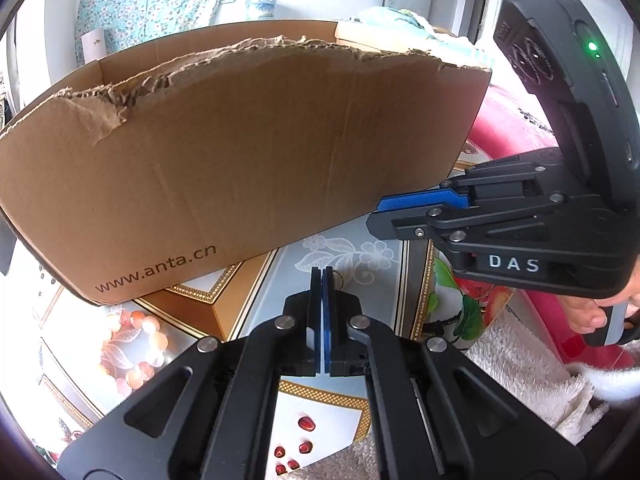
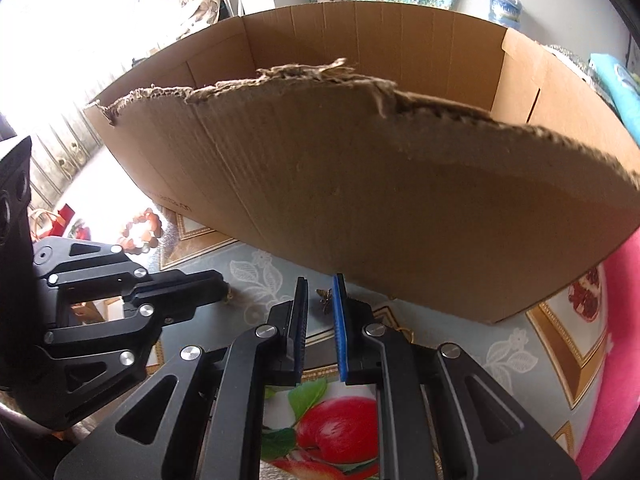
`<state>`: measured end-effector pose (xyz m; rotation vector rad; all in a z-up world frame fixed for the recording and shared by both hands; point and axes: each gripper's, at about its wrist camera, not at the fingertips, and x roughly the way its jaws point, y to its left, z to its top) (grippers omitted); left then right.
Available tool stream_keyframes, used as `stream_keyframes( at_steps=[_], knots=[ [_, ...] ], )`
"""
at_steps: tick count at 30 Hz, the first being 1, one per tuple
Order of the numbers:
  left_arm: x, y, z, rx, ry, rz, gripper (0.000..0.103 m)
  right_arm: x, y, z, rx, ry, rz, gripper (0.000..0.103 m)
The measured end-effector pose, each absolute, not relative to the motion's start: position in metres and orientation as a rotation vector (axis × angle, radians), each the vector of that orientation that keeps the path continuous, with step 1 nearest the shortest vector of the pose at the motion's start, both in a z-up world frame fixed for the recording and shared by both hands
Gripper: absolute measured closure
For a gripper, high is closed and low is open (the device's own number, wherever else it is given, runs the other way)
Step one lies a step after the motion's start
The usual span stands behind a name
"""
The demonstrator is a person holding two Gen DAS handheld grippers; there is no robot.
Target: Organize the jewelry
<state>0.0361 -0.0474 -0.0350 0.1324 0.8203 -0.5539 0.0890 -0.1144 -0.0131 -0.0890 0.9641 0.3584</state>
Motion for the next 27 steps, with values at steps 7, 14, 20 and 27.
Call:
stream_keyframes(
  at_steps=[7,14,20,27],
  knots=[
    [0.036,-0.046,-0.037,0.130,0.817,-0.557,0.103,0.093,-0.095,-0.014,-0.111,0.978,0.396,0.090],
    [0.036,-0.046,-0.038,0.133,0.813,-0.555,0.103,0.082,-0.081,-0.015,-0.139,1.012,0.485,0.090],
    [0.034,-0.047,-0.038,0.137,0.809,-0.556,0.103,0.078,-0.087,-0.015,-0.090,1.032,0.507,0.090],
    [0.032,-0.048,-0.038,0.142,0.802,-0.560,0.103,0.069,-0.101,-0.018,-0.093,1.014,0.464,0.066]
  ],
)
